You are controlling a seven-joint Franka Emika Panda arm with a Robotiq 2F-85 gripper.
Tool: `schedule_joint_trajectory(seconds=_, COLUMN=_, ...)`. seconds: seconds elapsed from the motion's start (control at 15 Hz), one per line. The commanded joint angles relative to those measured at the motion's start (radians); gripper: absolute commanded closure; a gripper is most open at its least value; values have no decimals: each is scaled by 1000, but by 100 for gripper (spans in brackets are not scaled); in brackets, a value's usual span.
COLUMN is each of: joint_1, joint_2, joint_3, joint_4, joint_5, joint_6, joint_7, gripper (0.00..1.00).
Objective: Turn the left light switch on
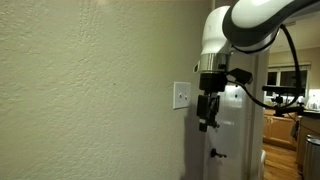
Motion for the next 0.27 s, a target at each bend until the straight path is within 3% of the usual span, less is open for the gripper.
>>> schedule_joint_trajectory(seconds=0.0, joint_1=24, joint_2=-68, joint_3=12, joint_4=-83, joint_5=8, joint_6=-11, joint_7=-67, gripper=0)
schedule_joint_trajectory(seconds=0.2, joint_1=23, joint_2=-8, joint_3=20, joint_4=-39, joint_5=0, joint_6=-2, joint_7=-44, gripper=0)
